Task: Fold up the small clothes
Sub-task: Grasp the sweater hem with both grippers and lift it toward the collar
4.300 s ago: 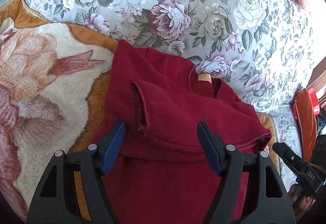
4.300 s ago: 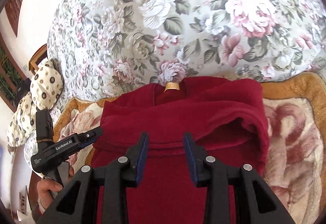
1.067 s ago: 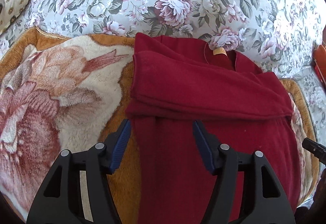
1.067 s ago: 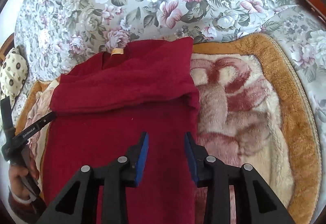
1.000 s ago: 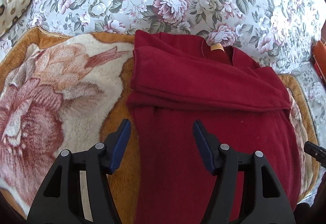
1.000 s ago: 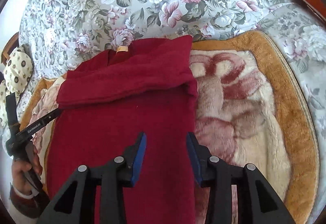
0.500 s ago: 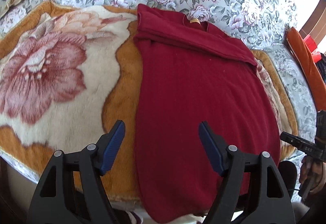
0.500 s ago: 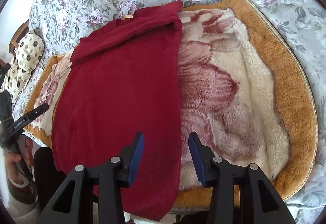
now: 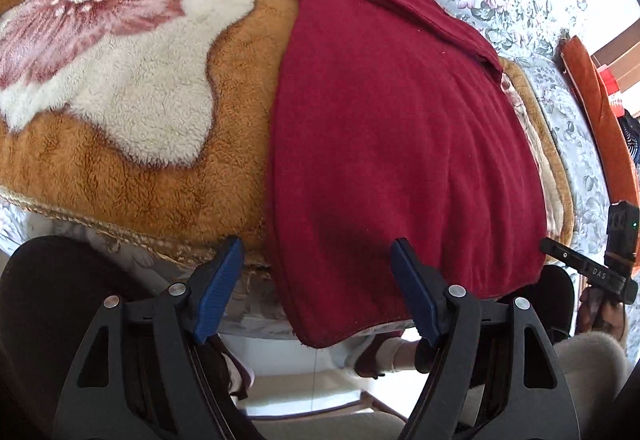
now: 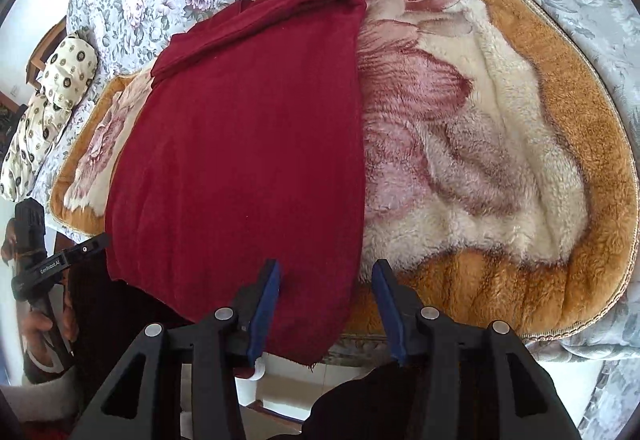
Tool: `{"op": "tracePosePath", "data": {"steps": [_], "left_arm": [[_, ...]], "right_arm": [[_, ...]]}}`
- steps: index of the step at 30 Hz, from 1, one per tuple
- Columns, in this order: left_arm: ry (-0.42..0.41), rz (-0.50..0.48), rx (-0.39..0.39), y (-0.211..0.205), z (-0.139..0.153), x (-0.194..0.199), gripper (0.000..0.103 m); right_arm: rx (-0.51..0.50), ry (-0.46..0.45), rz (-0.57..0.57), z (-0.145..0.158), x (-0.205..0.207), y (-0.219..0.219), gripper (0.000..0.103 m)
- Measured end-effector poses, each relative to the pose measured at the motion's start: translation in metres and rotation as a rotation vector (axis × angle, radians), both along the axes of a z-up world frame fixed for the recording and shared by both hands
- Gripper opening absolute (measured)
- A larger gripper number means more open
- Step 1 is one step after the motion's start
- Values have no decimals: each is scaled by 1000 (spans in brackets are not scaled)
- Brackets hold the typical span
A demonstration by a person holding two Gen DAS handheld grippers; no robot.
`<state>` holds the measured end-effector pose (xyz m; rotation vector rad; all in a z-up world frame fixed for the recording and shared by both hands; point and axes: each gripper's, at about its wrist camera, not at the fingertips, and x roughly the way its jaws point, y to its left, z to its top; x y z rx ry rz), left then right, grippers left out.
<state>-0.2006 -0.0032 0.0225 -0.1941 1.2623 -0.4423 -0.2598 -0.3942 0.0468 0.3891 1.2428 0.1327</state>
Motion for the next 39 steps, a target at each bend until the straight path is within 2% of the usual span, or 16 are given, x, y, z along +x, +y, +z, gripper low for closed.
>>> {"op": "tracePosePath", "data": {"steps": [2,6,8,12,16,18,20,21,23,26,30,34,39], "left_arm": [[-2,2,-7,-2,0,0,83],[-13,15,4,-3,-2,-3,86],[-22,-4,29,-9,-3,-1,89],[-34,-23,67,-14,-5,-4,89],[-28,-20,47,-13,-7,-6,87],[-34,-9,49,-11,-7,-9,73],[-23,-14,5,-7,-4,-11,31],[-6,-15,-23,-6,-4,-11,25],[-4,-27,-43,-6,2,-11,13],[-15,-36,-90,-3,17,-10,10],[-48,-24,-135,7,38,-4,10],[-69,-22,-139,5,48,8,9],[-104,-33,-145,-6,61,34,5]], "right_arm": [[26,10,5,-4,-2,3,46],[60,9,22,-10,-5,12,46],[78,5,-4,-16,-5,11,48],[72,0,1,-15,-7,14,48],[76,-7,7,-16,-8,13,48],[57,-27,10,-15,-10,15,44],[57,-44,10,-12,-13,21,23],[115,-66,19,-7,-13,20,8],[115,-108,38,6,-12,22,8],[131,-155,59,23,-8,26,8],[214,-233,52,47,-2,16,8],[291,-322,15,67,8,6,8],[302,-404,-6,90,35,2,8]]}}
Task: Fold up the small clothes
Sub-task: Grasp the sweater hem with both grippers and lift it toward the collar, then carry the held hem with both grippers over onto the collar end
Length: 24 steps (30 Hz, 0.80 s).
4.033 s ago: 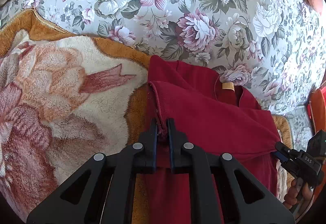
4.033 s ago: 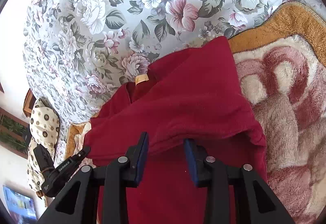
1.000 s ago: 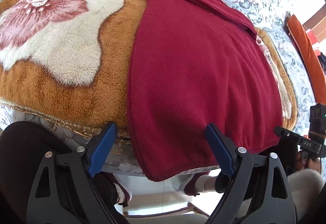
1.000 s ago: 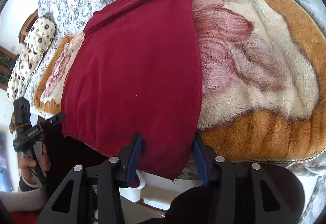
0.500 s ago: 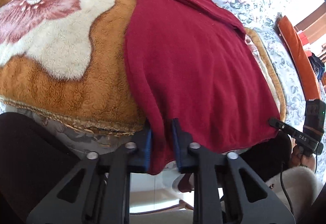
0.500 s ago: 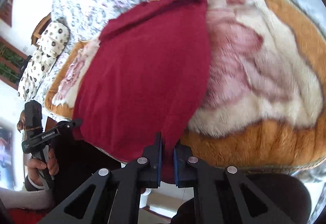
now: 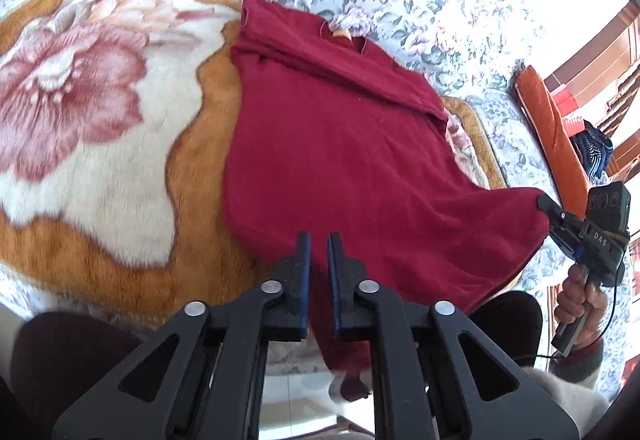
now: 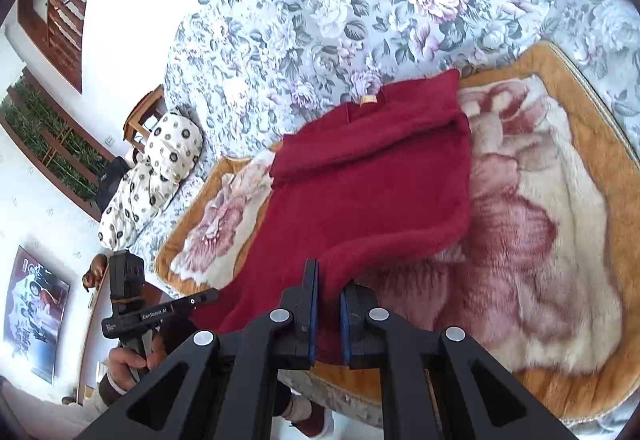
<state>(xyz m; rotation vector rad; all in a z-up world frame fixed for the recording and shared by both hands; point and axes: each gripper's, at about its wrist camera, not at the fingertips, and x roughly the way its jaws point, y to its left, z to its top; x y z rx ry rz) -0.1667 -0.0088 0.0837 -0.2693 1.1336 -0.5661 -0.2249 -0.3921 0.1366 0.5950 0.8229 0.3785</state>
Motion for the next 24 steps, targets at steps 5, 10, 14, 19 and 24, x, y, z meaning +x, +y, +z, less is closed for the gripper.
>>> {"op": "tracePosePath", "data": {"steps": [5,10,14,19,24], "left_arm": [[-34,-11,0,-12,15,41,5],[81,-63,-68,-7,14,50,6],[201,-51,-91,4,-1,39,30],[375,50,-212,24,-31,18,63],[409,27,-242,10,-42,0,63]], "right_arm": [[14,-52,-28,16,42,-11,8],[-2,-34,-13,12,67,-14,8],[9,-8,-17,-4,74,-22,8],[30,-5,-28,-11,77,-28,8],[29,-4,-33,-12,75,-29,8]]}}
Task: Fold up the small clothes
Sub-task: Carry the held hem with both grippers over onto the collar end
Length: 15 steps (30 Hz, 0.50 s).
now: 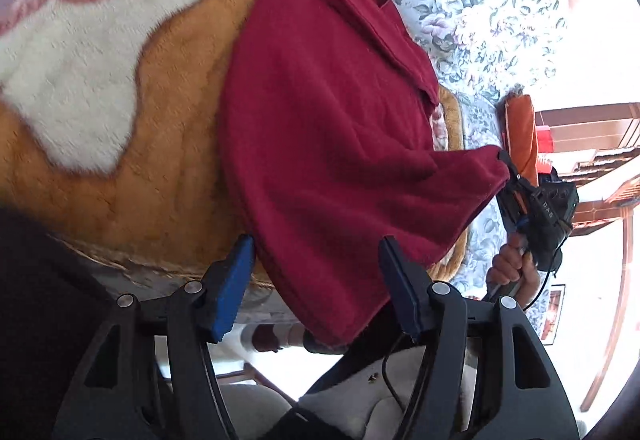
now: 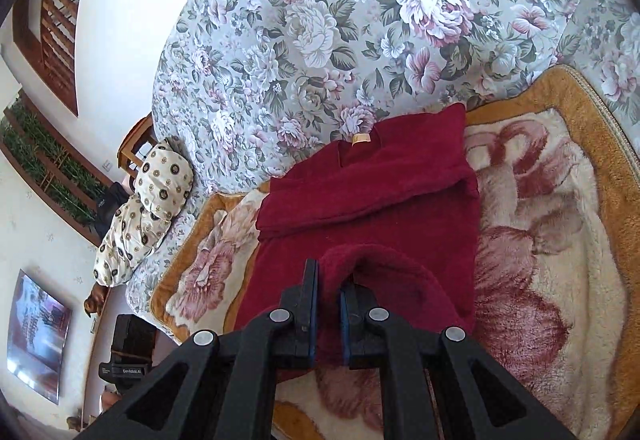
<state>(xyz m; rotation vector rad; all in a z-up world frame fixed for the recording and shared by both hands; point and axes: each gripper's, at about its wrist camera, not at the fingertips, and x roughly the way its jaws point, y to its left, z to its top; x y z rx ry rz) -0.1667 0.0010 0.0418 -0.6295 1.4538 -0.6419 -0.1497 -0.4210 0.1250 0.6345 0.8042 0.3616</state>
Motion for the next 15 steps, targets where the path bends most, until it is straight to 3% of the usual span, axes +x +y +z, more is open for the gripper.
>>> {"op": "tracePosePath", "data": {"steps": [4,8,11,15], "left_arm": [[53,24,-36,-7,-14,-4,63],[28,51,1,-1,-12,-7,63],[56,83,-36,-1,-19,-5,63],[-14,17,-31,-21,-9,-6,59]], "right_arm": [[3,4,1,-3,-1,-5,8],[-6,-3,-1,-2,-4,-8,8],[-13,-5,9,-1,-5,-7,8],[-10,-4,5,0,-6,-8,8]]}}
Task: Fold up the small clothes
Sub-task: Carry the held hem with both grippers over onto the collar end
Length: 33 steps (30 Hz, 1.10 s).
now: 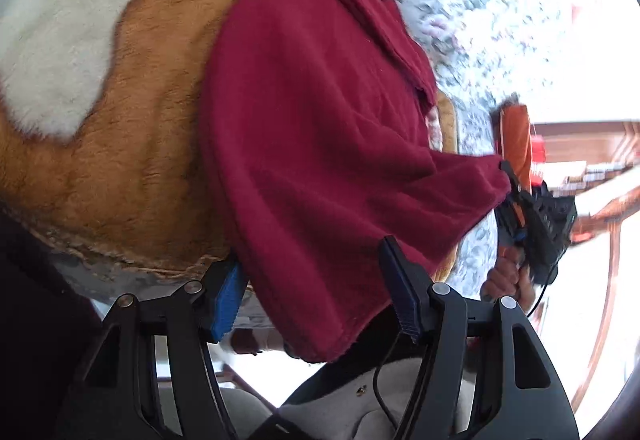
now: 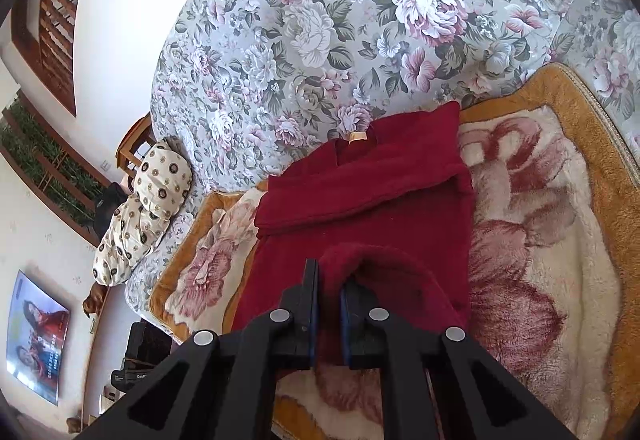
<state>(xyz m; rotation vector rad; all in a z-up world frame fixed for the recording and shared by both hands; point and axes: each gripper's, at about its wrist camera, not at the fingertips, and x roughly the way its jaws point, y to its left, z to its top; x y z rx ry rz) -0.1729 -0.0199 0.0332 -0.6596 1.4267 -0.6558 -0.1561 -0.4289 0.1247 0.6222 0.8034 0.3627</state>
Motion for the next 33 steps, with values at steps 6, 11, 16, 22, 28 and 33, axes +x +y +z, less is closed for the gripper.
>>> {"op": "tracePosePath", "data": {"steps": [6,11,16,22,28,33], "left_arm": [[-167,-58,-9,-14,43,22,14],[-312,-31,-22,-23,83,75,9],[-360,66,-19,-26,92,157,9],[-307,190,44,-27,53,271,9],[-176,237,95,-21,-6,334,12],[-237,241,160,-8,13,320,54]], "right_arm": [[5,-13,-17,4,8,-9,8],[13,-42,-51,15,37,-15,8],[9,-76,-99,28,88,-26,8],[-38,-2,-199,-5,177,-38,8],[-27,99,-294,-64,242,-52,40],[-104,26,-307,-35,217,-53,44]]}}
